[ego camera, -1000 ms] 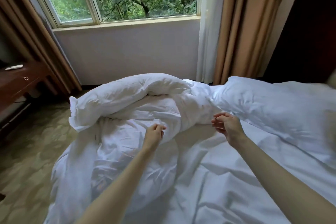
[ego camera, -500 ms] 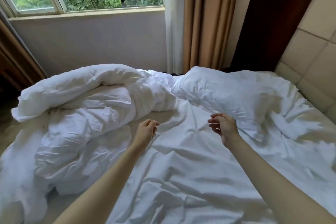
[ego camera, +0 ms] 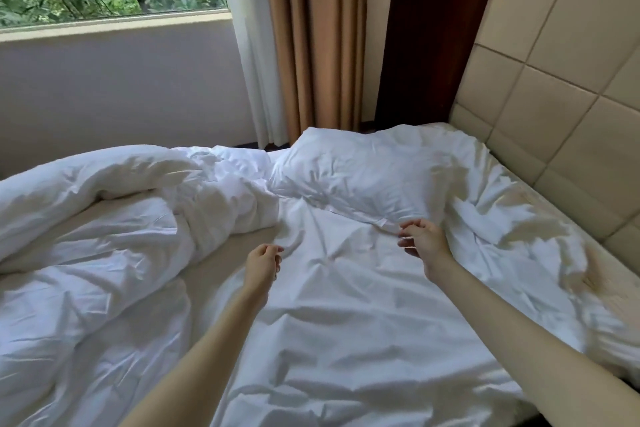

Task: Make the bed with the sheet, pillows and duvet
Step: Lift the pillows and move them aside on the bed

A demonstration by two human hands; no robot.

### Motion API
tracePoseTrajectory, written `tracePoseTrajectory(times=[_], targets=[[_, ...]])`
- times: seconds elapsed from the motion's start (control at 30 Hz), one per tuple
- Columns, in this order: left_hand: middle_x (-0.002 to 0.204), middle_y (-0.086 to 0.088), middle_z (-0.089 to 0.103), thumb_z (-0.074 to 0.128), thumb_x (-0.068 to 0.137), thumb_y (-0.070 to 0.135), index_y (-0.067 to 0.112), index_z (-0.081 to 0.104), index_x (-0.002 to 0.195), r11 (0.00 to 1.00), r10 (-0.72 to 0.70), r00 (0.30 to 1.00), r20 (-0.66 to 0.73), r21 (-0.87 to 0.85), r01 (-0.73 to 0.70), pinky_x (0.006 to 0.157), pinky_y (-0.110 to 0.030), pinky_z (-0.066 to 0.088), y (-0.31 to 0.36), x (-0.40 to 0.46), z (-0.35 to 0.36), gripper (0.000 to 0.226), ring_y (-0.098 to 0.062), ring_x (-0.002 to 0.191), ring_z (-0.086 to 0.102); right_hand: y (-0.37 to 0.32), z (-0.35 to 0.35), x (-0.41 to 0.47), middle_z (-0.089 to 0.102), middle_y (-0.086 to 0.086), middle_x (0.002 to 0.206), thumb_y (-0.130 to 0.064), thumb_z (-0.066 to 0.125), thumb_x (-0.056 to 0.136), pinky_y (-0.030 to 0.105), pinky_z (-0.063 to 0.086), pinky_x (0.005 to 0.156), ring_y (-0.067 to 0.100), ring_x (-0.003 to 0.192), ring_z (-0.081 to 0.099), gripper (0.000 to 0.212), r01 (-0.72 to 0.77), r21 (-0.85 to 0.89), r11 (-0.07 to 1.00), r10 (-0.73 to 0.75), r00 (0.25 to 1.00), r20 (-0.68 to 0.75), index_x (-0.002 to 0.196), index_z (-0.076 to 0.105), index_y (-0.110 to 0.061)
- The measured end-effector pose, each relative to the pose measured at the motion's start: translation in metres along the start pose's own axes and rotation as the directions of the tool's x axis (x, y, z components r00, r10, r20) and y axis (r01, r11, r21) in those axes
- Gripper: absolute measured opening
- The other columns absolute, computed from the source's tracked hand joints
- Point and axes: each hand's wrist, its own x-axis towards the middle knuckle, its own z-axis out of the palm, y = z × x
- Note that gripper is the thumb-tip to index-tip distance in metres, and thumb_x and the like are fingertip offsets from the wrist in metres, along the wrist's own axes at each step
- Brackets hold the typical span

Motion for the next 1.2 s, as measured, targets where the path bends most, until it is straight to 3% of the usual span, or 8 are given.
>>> tracePoseTrajectory(times=[0.23, 0.4, 0.57, 0.7, 0.83, 0.97, 1.1, 1.2], targets=[[0.066, -0.004, 0.043, 0.043, 0.095, 0.005, 0.009, 0.058, 0.081, 1.000, -0.022, 0.998, 0.058, -0.011, 0.023, 0.045, -0.020, 0.025, 0.026, 0.033, 0.058, 0.021, -0.013, 0.049, 0.031, -0.016, -0.031, 0.057, 0.054, 0.008, 0.072, 0.006, 0.046, 0.089, 0.020, 0.038, 0.048, 0.016, 0.056, 0.049, 0.022, 0.001, -0.050, 0.999, -0.006, 0.995, -0.101, 0.076, 0.053, -0.011], [0.072, -0.004, 0.044, 0.042, 0.096, 0.010, 0.008, 0.058, 0.092, 0.996, -0.082, 0.994, 0.076, -0.015, 0.084, 0.052, -0.022, 0.031, 0.034, 0.061, 0.126, 0.016, -0.014, 0.054, 0.035, -0.030, -0.060, 0.125, 0.054, 0.005, 0.077, 0.003, 0.048, 0.089, 0.025, 0.039, 0.056, 0.018, 0.064, 0.050, 0.014, 0.050, -0.186, 0.981, -0.070, 0.993, -0.099, 0.086, 0.057, -0.008], [0.084, -0.006, 0.059, 0.043, 0.096, 0.016, 0.009, 0.058, 0.100, 0.978, -0.192, 0.980, 0.048, -0.074, 0.195, 0.068, -0.026, 0.044, 0.032, 0.090, 0.206, 0.017, -0.018, 0.072, 0.059, -0.037, -0.094, 0.207, 0.048, 0.002, 0.070, 0.006, 0.049, 0.084, 0.023, 0.035, 0.055, 0.021, 0.069, 0.046, 0.017, 0.068, -0.282, 0.957, -0.085, 0.995, -0.048, 0.094, 0.056, -0.007], [0.103, -0.005, 0.067, 0.042, 0.097, 0.020, 0.011, 0.055, 0.110, 0.955, -0.277, 0.958, 0.071, -0.087, 0.282, 0.075, -0.029, 0.042, 0.024, 0.112, 0.256, 0.020, -0.021, 0.091, 0.063, -0.037, -0.117, 0.276, 0.053, 0.003, 0.079, 0.001, 0.051, 0.086, 0.026, 0.039, 0.059, 0.023, 0.080, 0.050, 0.015, 0.028, -0.289, 0.957, -0.037, 0.999, -0.027, 0.096, 0.055, -0.010], [0.112, -0.004, 0.064, 0.040, 0.098, 0.023, 0.013, 0.052, 0.115, 0.938, -0.330, 0.942, 0.057, -0.094, 0.334, 0.080, -0.030, 0.042, 0.023, 0.142, 0.291, 0.023, -0.022, 0.099, 0.060, -0.027, -0.123, 0.336, 0.053, 0.005, 0.084, -0.002, 0.052, 0.085, 0.026, 0.035, 0.055, 0.023, 0.076, 0.049, 0.016, -0.040, -0.277, 0.960, 0.038, 0.999, -0.014, 0.092, 0.052, -0.016], [0.111, -0.004, 0.061, 0.039, 0.100, 0.024, 0.012, 0.052, 0.115, 0.920, -0.378, 0.926, 0.023, -0.100, 0.378, 0.081, -0.032, 0.040, 0.021, 0.181, 0.321, 0.023, -0.021, 0.099, 0.058, -0.007, -0.120, 0.378, 0.051, 0.003, 0.093, -0.003, 0.055, 0.087, 0.026, 0.034, 0.056, 0.013, 0.070, 0.046, 0.031, -0.118, -0.282, 0.952, 0.132, 0.991, 0.029, 0.115, 0.050, -0.014], [0.115, -0.004, 0.057, 0.037, 0.100, 0.025, 0.012, 0.049, 0.120, 0.881, -0.457, 0.889, -0.001, -0.142, 0.452, 0.083, -0.034, 0.042, 0.010, 0.221, 0.343, 0.027, -0.021, 0.102, 0.057, 0.015, -0.113, 0.410, 0.054, 0.006, 0.112, -0.013, 0.061, 0.086, 0.028, 0.038, 0.071, 0.022, 0.092, 0.050, 0.047, -0.223, -0.295, 0.929, 0.246, 0.968, 0.044, 0.130, 0.044, -0.017], [0.120, -0.005, 0.054, 0.039, 0.100, 0.029, 0.013, 0.045, 0.130, 0.846, -0.516, 0.857, -0.016, -0.170, 0.506, 0.091, -0.037, 0.044, -0.001, 0.246, 0.355, 0.035, -0.022, 0.107, 0.055, 0.027, -0.108, 0.431, 0.053, 0.009, 0.125, -0.018, 0.064, 0.085, 0.030, 0.039, 0.074, 0.024, 0.097, 0.053, 0.057, -0.264, -0.302, 0.916, 0.286, 0.958, 0.033, 0.136, 0.038, -0.018]])
